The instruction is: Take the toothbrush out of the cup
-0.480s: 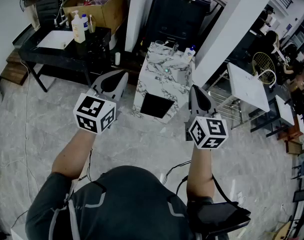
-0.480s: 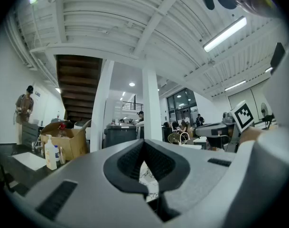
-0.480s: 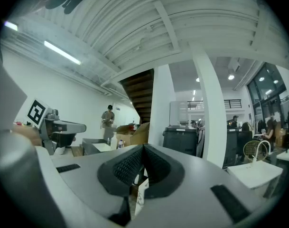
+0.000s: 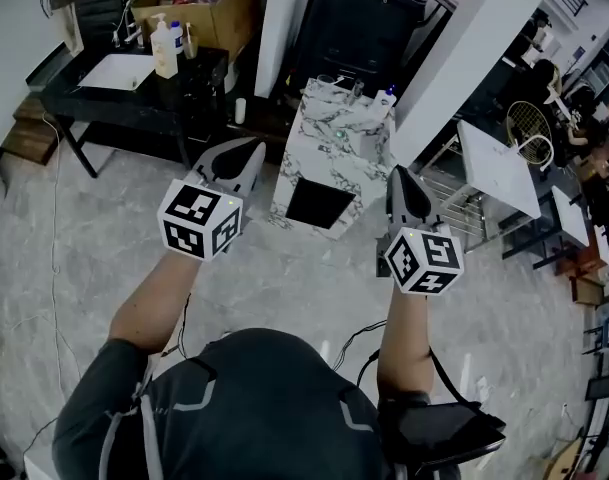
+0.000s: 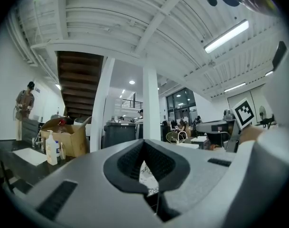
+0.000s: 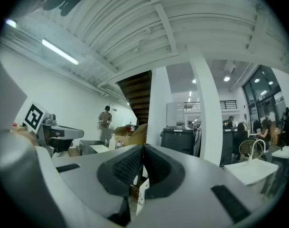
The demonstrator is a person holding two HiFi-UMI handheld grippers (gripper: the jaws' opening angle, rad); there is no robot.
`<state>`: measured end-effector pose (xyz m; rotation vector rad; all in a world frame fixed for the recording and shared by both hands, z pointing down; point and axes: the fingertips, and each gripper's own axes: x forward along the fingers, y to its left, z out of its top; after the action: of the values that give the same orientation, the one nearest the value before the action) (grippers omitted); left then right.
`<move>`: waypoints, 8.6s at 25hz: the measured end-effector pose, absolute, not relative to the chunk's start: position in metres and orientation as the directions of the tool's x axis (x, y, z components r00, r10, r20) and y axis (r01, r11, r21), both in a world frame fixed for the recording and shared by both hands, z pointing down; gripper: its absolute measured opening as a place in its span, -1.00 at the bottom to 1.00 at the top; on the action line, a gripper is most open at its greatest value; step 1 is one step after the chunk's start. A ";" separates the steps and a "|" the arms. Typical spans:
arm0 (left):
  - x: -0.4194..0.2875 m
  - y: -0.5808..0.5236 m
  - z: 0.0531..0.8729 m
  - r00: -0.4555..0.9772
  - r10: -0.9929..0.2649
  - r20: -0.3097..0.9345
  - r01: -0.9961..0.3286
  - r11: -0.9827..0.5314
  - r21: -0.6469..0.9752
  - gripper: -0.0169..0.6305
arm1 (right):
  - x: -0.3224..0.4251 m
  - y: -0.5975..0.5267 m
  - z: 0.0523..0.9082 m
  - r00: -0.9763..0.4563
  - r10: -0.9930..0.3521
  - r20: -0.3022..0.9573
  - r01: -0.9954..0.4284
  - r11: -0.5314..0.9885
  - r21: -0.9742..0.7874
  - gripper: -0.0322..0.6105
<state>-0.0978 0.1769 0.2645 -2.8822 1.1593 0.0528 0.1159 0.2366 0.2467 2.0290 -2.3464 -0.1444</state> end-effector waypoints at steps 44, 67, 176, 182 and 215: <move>-0.012 -0.066 0.294 0.658 -0.753 0.017 -0.750 -0.657 -0.073 -0.92 | 0.190 -0.023 0.263 -0.263 -0.964 -0.033 -0.960 0.258 0.111 -0.81; 0.075 -0.240 0.319 0.764 -0.644 0.031 -0.641 -0.764 -0.073 -0.92 | 0.259 -0.165 0.298 -0.158 -0.987 0.010 -0.982 0.158 0.105 -0.81; -0.002 -0.404 0.407 0.724 -0.673 0.150 -0.686 -0.725 0.057 -0.92 | 0.246 -0.472 0.439 -0.189 -0.978 0.085 -0.971 0.174 -0.166 -0.75; 0.010 -0.418 0.399 0.786 -0.609 0.111 -0.617 -0.784 0.068 -0.92 | 0.244 -0.436 0.392 -0.173 -0.978 0.112 -0.978 0.158 -0.134 -0.75; 0.056 -0.437 0.346 0.805 -0.592 0.044 -0.593 -0.805 0.018 -0.92 | 0.259 -0.368 0.324 -0.117 -0.991 0.060 -0.991 0.112 -0.074 -0.75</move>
<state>0.0560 -0.4369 0.3462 -3.0136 0.9892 -0.0575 0.2595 -0.3683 0.3244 2.0908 -2.3458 0.1506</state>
